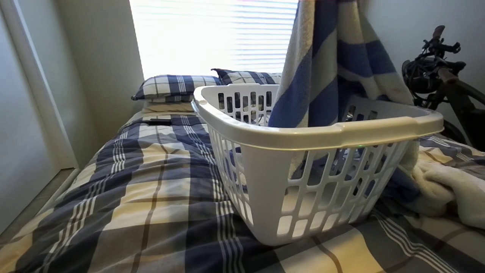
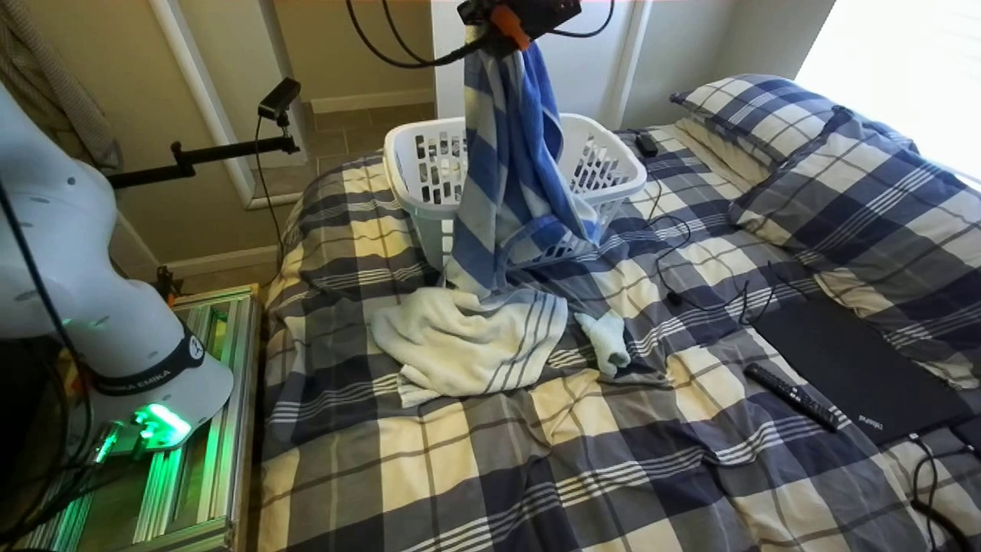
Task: Remove the white and blue towel from the bed and put it on the table
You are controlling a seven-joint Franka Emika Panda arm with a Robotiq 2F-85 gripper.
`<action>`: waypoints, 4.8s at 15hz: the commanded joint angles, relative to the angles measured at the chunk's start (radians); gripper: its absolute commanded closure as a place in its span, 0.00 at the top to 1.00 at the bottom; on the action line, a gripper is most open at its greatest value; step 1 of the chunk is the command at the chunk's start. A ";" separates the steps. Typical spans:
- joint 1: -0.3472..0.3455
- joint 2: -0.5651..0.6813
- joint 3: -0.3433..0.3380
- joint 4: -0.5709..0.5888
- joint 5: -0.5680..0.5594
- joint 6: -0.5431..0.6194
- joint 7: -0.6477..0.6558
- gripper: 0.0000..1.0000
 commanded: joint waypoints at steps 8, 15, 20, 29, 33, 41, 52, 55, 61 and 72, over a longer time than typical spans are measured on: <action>0.090 0.290 0.085 0.091 -0.370 0.259 -0.169 0.04; 0.058 0.300 0.120 0.003 -0.568 0.344 -0.156 0.41; 0.029 0.293 0.157 0.043 -0.560 0.351 -0.109 0.69; -0.067 -0.003 0.070 -0.093 -0.549 0.259 0.205 1.00; -0.098 -0.182 -0.020 -0.254 -0.526 0.173 0.333 1.00; -0.064 -0.299 -0.129 -0.406 -0.548 0.193 0.463 1.00; -0.071 -0.309 -0.171 -0.477 -0.521 0.221 0.511 1.00; -0.075 -0.299 -0.223 -0.543 -0.489 0.243 0.489 1.00; -0.072 -0.207 -0.289 -0.616 -0.270 0.110 0.305 1.00; -0.134 0.115 -0.205 -0.564 0.114 0.106 0.147 1.00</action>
